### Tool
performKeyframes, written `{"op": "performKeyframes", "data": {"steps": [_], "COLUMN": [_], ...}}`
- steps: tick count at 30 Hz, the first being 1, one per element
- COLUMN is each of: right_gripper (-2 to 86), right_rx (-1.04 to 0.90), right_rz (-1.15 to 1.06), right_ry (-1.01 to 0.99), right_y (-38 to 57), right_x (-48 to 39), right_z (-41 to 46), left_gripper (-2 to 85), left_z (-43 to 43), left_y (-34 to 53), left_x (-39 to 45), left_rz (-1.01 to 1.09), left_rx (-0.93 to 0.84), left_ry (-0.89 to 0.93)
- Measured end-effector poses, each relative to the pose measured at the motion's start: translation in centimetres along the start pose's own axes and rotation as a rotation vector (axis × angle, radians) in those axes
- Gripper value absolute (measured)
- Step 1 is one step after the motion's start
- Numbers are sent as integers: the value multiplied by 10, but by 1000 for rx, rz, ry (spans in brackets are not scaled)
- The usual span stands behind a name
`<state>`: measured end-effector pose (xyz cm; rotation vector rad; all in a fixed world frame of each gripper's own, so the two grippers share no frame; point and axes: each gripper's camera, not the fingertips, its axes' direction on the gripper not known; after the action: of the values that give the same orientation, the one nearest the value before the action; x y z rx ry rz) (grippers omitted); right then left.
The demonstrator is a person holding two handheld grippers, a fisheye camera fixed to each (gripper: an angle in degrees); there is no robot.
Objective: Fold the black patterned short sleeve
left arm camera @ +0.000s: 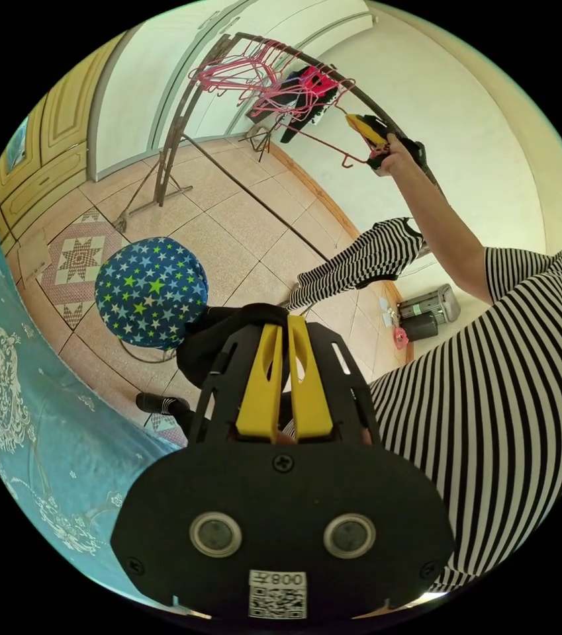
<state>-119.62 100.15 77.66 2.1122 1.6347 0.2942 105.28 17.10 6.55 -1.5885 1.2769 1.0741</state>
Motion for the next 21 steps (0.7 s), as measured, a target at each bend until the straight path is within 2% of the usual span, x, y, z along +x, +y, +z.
{"op": "performKeyframes", "data": {"steps": [8,13,21], "right_gripper": [13,12,16], "right_rx": [168,245,213], "right_rz": [-31,60,141], "right_ry": [58,94,117], "right_y": [7,6,21], "right_x": [-17,1,36], "right_z": [0,23,87], "left_gripper": [32,35,36], "left_z": [37,59,89], "left_y": [-5,0,19], "left_x": [-37,-58,-96], "left_rz": [-13,-26,-65], "left_rx": [-25,-19,-17], "left_ry": [25,34,46]}}
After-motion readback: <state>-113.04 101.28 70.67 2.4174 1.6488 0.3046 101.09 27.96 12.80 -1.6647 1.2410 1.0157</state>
